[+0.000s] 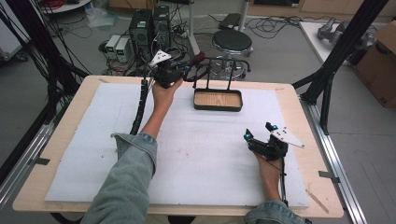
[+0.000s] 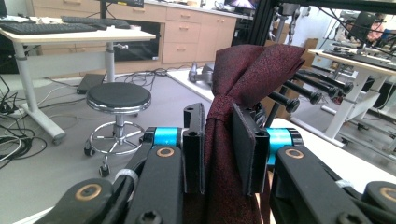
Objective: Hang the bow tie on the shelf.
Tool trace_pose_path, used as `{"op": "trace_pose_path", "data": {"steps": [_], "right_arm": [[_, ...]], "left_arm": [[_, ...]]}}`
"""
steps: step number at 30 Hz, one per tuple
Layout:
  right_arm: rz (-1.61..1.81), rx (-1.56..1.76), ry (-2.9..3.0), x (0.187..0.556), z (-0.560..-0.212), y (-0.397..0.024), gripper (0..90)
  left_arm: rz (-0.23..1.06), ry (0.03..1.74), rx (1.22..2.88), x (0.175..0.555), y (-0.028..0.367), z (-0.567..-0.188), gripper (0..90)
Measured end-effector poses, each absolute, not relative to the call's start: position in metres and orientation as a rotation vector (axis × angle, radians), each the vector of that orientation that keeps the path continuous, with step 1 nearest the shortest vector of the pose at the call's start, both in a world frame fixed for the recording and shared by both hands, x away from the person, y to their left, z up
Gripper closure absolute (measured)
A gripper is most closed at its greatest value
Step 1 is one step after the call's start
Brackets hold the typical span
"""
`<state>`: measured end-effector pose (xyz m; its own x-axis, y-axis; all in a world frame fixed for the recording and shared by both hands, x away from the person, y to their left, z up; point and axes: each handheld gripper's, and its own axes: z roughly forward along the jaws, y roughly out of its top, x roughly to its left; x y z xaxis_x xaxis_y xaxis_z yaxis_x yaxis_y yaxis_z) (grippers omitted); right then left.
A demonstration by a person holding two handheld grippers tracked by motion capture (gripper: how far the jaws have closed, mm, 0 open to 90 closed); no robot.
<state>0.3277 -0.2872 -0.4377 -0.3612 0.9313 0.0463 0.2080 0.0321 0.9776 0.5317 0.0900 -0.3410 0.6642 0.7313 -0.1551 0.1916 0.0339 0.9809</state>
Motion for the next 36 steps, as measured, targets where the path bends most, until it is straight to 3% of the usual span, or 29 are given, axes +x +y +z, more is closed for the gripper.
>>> {"op": "trace_pose_path", "data": {"steps": [16, 36], "right_arm": [[1.375, 1.176, 1.645, 0.328, -0.438, -0.287, 12.0], [1.374, 1.171, 1.643, 0.328, -0.438, -0.287, 12.0]], "left_arm": [[0.509, 0.809, 1.550, 0.531, 0.092, -0.348, 71.0], [0.542, 0.745, 1.596, 0.526, 0.096, -0.339, 59.8]]}}
